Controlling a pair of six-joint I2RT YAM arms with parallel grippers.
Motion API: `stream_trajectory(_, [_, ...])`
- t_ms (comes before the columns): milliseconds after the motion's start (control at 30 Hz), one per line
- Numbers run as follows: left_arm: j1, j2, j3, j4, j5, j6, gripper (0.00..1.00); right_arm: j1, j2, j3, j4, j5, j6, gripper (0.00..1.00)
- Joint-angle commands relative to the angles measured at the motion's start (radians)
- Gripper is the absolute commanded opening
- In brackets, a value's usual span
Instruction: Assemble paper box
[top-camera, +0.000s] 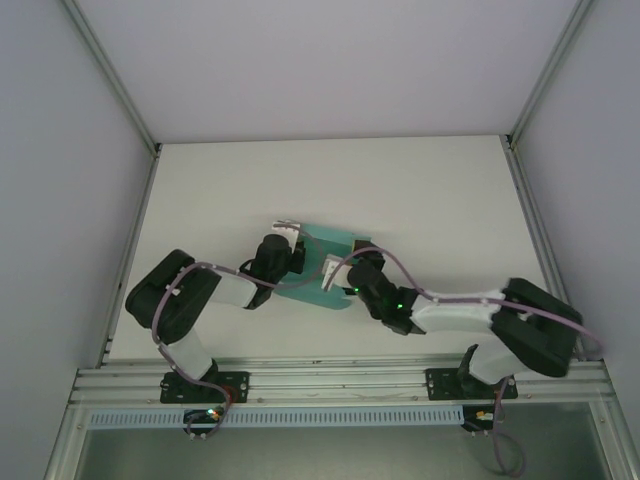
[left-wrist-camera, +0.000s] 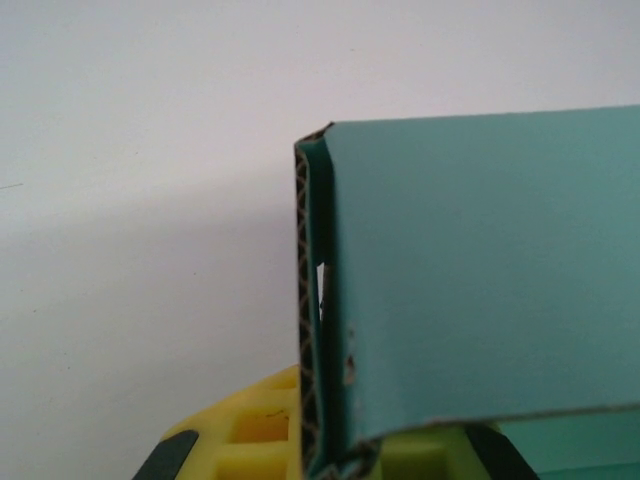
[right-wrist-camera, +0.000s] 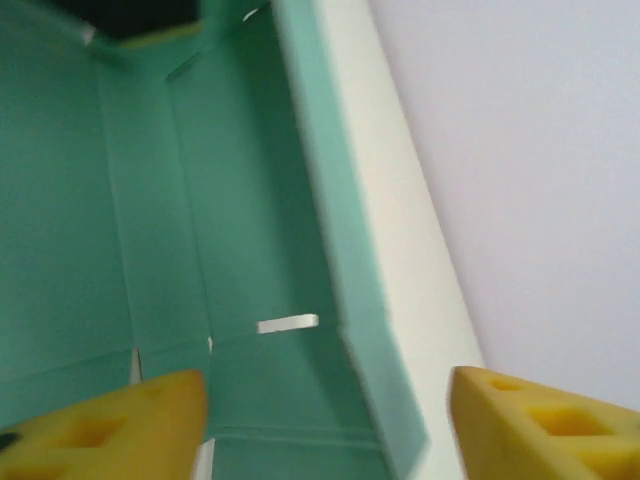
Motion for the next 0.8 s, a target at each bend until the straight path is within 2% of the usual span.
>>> stream_trajectory(0, [0.006,-0.024,-0.017,-0.072,0.075,0.018,0.00,-0.040,-0.195,-0.011,-0.170,-0.161,0.229,0.75])
stream_trajectory(167, [0.007,-0.040,-0.016,-0.072,0.272,0.042,0.00,-0.253,-0.408,-0.019,-0.260,-0.456,0.496,0.83])
stream_trajectory(300, [0.006,-0.025,-0.017,-0.028,0.423,0.068,0.00,-0.421,-0.384,0.049,-0.278,-0.598,0.707,0.85])
stream_trajectory(400, [0.006,-0.005,-0.013,0.007,0.476,0.075,0.00,-0.441,-0.257,0.169,-0.373,-0.638,0.741,0.84])
stream_trajectory(633, [0.000,0.032,0.026,-0.035,0.474,0.090,0.00,-0.445,0.167,0.503,-0.665,-0.493,0.824,0.78])
stream_trajectory(767, [-0.003,0.049,0.033,-0.041,0.449,0.087,0.00,-0.443,0.334,0.627,-0.784,-0.526,0.860,0.76])
